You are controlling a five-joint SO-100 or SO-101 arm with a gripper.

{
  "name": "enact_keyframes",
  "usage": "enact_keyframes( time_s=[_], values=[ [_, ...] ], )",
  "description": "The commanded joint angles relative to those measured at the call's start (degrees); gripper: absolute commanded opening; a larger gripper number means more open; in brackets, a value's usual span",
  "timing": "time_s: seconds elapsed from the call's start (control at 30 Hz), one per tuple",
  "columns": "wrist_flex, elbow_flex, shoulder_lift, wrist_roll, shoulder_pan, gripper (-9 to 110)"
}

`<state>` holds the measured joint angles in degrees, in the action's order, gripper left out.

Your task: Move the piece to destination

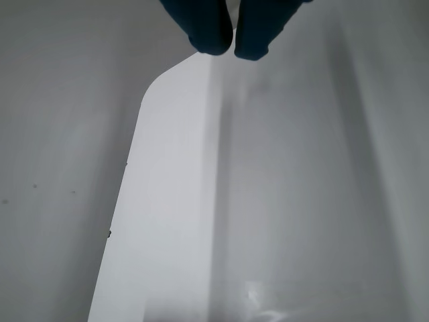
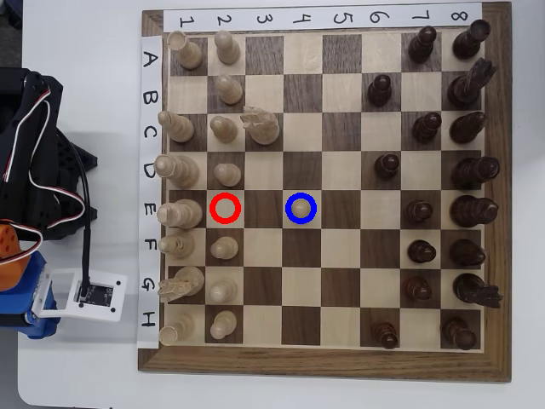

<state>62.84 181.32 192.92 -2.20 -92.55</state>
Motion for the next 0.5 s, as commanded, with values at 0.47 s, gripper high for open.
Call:
enact_keyframes(
  time_s=[0.47],
  values=[
    [0.0,-2.29,3.43,-2.11,0.88,0]
  ],
)
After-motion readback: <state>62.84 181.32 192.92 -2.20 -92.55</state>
